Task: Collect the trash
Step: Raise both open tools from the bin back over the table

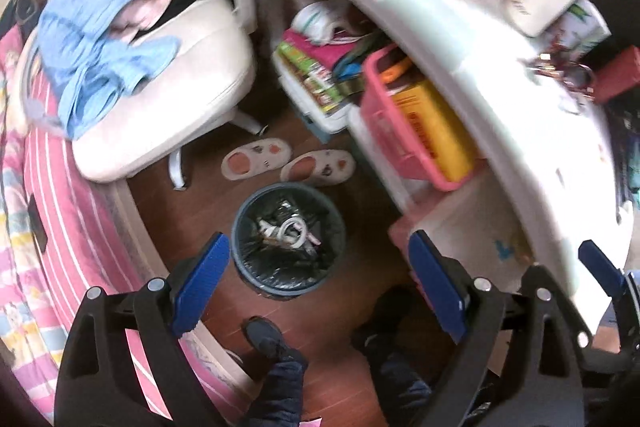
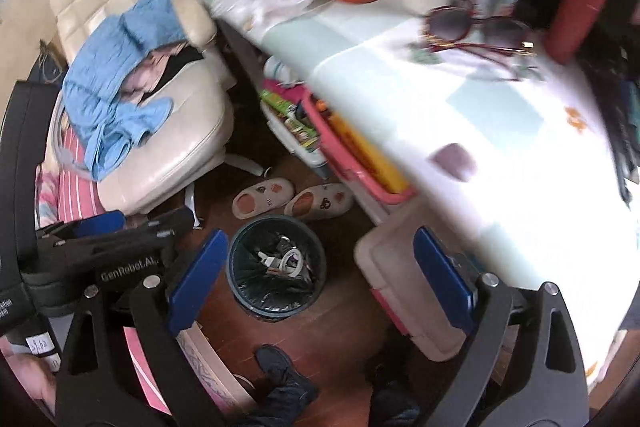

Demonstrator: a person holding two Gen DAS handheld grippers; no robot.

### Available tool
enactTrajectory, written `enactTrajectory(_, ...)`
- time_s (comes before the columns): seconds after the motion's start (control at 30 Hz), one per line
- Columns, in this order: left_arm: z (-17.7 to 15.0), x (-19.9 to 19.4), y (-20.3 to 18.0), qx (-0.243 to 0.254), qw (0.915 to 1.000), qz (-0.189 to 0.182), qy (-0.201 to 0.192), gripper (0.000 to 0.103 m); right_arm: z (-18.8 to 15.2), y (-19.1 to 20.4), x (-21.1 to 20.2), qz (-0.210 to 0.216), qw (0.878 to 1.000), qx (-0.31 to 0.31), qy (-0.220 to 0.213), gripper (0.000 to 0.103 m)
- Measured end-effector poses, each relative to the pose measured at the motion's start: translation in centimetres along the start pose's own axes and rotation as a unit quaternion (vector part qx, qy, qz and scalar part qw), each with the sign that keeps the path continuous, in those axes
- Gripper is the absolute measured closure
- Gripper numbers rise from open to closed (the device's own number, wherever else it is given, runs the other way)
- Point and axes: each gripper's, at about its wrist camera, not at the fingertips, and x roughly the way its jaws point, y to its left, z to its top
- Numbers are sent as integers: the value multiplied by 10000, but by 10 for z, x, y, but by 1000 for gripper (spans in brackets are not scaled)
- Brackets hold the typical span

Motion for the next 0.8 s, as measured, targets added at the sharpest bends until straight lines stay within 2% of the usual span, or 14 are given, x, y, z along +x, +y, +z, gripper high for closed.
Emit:
enactTrajectory(0.43,35,-37,-140,691,9971,-237,-202,14,29,-128,-61,-296,9965,704,-334,10)
enactTrajectory(0.6,52,-40,-181,613,9976,-204,-264,14,49,-169,-65,-296,9965,655,-418,10)
enactTrajectory(0.8,76,-35,-205,469,9984,-135,-290,14,74,-201,-63,-232,9970,557,-475,10)
